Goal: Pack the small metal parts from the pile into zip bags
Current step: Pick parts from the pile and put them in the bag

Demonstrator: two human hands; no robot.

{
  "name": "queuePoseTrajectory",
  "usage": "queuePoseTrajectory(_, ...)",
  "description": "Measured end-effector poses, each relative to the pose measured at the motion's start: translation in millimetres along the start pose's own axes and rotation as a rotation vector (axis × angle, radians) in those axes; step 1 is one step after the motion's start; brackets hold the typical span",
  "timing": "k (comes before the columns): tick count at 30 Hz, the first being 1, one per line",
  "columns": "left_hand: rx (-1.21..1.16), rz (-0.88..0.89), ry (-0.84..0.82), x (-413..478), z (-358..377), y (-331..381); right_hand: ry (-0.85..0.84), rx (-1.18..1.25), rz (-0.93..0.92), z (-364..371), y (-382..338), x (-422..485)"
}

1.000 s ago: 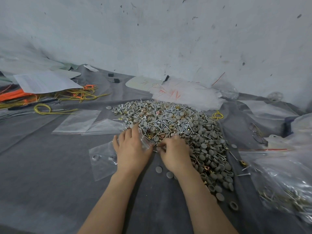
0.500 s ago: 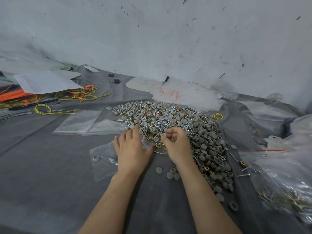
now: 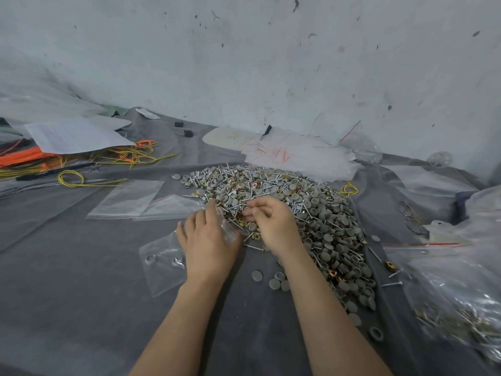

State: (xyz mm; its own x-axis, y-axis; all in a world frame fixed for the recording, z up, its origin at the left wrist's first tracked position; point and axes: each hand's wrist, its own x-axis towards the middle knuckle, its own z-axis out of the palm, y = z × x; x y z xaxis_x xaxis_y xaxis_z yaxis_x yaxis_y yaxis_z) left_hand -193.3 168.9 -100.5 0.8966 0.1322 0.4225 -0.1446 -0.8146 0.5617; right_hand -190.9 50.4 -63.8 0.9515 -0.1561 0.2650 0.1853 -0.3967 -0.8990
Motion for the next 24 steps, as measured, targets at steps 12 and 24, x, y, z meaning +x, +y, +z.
queuePoseTrajectory(12, -0.066, -0.108, 0.056, 2.6, -1.6, -1.4, -0.233, -0.876, -0.062, 26.5, 10.8, -4.7)
queuePoseTrajectory(24, -0.06, -0.106, 0.054, 2.9, -2.8, -2.9, 0.023, -0.531, 0.015, -2.5, 14.6, -3.1)
